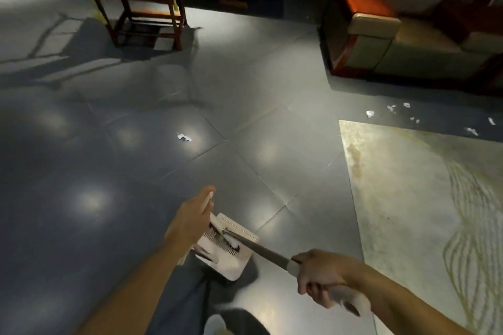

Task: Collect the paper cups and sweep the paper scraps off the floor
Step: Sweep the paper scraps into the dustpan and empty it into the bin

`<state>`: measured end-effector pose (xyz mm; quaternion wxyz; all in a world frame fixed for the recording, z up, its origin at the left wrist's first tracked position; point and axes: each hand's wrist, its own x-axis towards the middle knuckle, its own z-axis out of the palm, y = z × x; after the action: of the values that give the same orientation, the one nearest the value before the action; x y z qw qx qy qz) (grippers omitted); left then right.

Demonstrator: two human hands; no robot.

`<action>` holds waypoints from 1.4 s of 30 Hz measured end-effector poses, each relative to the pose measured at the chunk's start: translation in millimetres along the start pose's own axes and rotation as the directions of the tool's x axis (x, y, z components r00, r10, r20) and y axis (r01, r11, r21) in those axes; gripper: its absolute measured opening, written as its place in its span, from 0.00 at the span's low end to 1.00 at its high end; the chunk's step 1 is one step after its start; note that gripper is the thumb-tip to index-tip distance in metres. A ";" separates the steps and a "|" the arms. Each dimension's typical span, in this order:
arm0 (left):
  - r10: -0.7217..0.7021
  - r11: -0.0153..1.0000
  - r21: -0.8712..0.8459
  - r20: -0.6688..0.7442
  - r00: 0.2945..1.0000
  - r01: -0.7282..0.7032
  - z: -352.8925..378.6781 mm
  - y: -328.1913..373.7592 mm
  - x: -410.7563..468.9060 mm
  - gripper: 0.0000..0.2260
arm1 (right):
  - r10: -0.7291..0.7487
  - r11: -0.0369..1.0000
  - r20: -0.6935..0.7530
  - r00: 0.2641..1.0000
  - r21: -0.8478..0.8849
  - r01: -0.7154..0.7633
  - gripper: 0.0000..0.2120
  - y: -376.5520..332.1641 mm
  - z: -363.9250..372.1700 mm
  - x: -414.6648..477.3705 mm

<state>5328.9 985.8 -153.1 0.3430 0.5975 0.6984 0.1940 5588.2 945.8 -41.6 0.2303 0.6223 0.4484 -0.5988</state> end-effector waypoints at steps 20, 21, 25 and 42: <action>-0.305 0.950 -0.141 -0.230 0.924 0.279 -221.5 -132.9 237.0 0.09 | -0.177 0.981 -0.353 0.919 0.006 0.192 0.05 -344.6 -139.4 231.0; -0.318 0.946 -0.141 -0.222 0.922 0.292 -229.1 -136.0 253.1 0.09 | -0.165 0.984 -0.348 0.923 0.006 0.179 0.04 -364.0 -150.2 241.1; -0.319 0.946 -0.122 -0.203 0.926 0.299 -258.6 -147.9 308.6 0.09 | -0.123 0.991 -0.276 0.953 -0.078 0.106 0.03 -430.1 -188.9 271.3; -0.206 0.977 -0.076 -0.095 0.974 0.199 -333.6 -176.4 466.3 0.12 | -0.072 0.895 -0.037 0.997 -0.444 0.048 0.06 -506.5 -191.2 238.7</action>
<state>4944.4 1446.2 -158.6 0.3442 0.5008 0.7654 0.2116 5240.3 1419.7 -108.2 0.3353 0.5551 0.5978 -0.4712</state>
